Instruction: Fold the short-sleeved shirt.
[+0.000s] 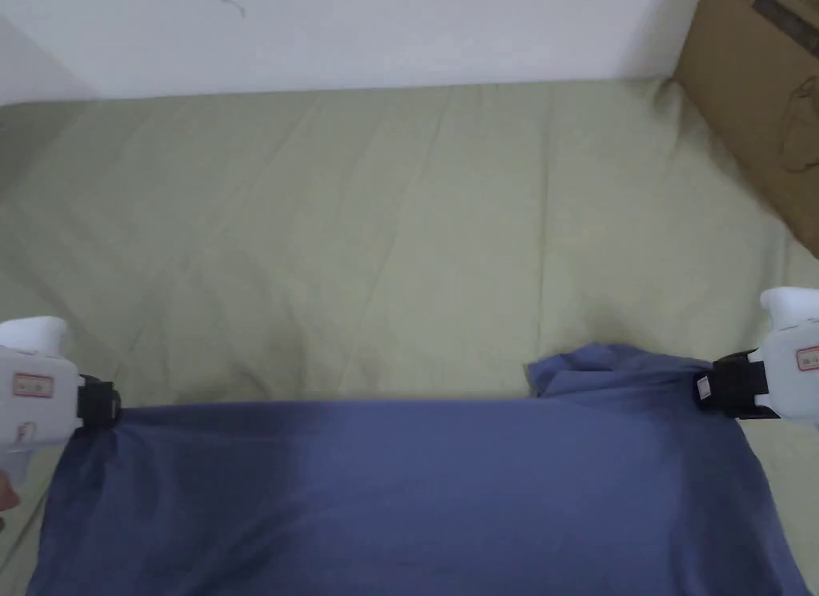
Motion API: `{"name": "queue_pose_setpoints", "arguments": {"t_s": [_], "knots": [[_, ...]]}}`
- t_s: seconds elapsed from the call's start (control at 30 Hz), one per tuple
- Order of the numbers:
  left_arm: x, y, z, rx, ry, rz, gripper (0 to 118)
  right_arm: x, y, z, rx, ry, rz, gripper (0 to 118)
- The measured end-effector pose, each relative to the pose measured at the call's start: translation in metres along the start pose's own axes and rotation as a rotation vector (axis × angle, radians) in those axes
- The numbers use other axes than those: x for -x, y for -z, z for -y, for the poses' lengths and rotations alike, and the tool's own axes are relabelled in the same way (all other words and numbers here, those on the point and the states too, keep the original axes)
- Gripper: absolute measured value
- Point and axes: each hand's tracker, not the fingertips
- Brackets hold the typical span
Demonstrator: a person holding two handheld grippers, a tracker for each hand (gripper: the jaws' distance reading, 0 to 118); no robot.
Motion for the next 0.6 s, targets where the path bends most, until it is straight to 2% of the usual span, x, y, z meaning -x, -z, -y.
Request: {"name": "queue_pose_setpoints", "arguments": {"t_s": [0.07, 0.33, 0.47, 0.6], "knots": [[0.007, -0.033, 0.008, -0.046, 0.003, 0.008, 2, 0.006, -0.028, 0.007, -0.041, -0.056, 0.019, 0], [0.027, -0.144, 0.087, -0.142, 0.024, 0.031, 2, 0.026, -0.13, 0.092, -0.101, -0.12, 0.003, 0], [0.037, -0.156, 0.144, -0.121, 0.0, 0.02, 2, 0.028, -0.145, 0.151, -0.063, -0.128, -0.008, 0], [0.051, -0.136, 0.205, -0.033, -0.048, 0.025, 2, 0.02, -0.118, 0.215, 0.067, -0.09, -0.014, 0]]}}
